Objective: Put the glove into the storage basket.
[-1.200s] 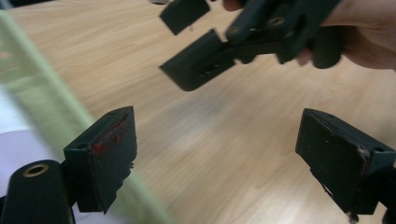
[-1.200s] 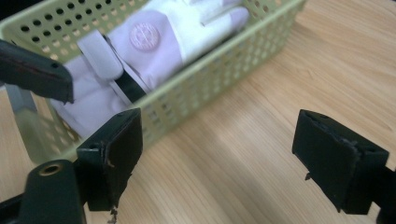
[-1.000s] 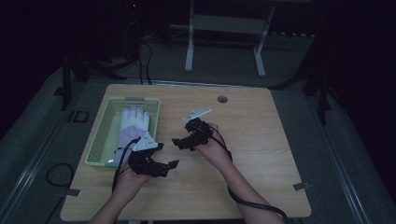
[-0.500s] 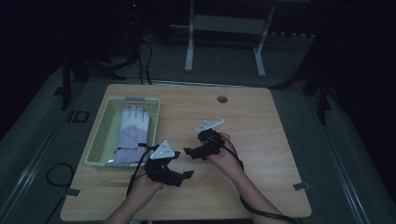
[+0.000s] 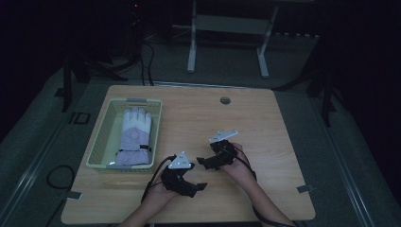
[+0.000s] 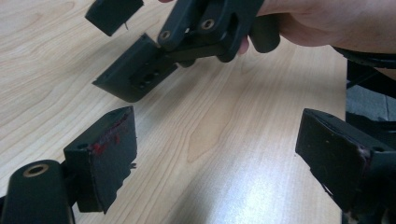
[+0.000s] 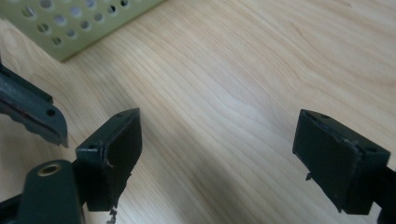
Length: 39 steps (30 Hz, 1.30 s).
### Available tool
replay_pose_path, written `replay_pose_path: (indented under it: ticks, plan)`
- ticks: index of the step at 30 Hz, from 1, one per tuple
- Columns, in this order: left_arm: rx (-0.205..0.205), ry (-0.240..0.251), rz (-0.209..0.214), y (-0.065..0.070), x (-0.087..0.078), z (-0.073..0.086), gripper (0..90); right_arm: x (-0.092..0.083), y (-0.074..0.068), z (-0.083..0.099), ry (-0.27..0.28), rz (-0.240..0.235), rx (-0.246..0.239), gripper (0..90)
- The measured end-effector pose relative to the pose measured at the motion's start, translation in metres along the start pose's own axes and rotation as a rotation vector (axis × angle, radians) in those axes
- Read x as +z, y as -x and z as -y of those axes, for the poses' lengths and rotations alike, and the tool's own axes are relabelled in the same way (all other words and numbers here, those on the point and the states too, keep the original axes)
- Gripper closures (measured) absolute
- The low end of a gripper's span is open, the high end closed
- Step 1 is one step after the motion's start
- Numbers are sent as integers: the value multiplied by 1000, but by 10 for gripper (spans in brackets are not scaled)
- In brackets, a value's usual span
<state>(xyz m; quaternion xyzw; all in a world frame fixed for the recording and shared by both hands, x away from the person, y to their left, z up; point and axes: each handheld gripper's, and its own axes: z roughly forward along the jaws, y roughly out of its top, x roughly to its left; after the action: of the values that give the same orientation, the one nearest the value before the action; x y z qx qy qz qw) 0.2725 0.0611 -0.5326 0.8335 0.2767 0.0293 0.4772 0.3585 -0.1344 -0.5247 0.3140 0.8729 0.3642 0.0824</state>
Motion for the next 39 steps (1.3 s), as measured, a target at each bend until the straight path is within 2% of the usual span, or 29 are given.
replay_pose_path:
  ticks: [4, 6, 12, 16, 19, 27, 28, 32, 34, 39]
  plan:
    - [-3, 6, 2, 0, 8, 4, 130, 0, 4, 12, 14, -19, 3, 156]
    - [8, -1, -13, 0, 11, 6, 130, 0, 6, 17, 31, -40, 12, 155]
    - [10, -6, 5, -1, 18, 12, 130, 1, 9, 29, 24, -31, 25, 150]
    - [15, -22, -16, -1, 21, 14, 130, 1, 12, 40, 47, -44, 44, 141]
    - [6, -22, -2, -2, 23, 15, 131, 0, 13, 46, 48, -28, 36, 142]
    - [16, -19, 18, 1, 26, 16, 132, -9, 15, 56, 92, -13, 17, 143]
    - [29, -20, 15, 2, 25, 15, 132, -9, 15, 57, 95, -6, 16, 143]
    - [20, 6, 35, 2, 21, 13, 132, -13, 18, 60, 98, 2, 9, 141]
    - [30, -4, 37, 3, 22, 14, 133, -15, 20, 61, 116, 24, 0, 141]
    - [61, -25, 34, 6, 25, 15, 133, -17, 23, 63, 126, 29, 1, 141]
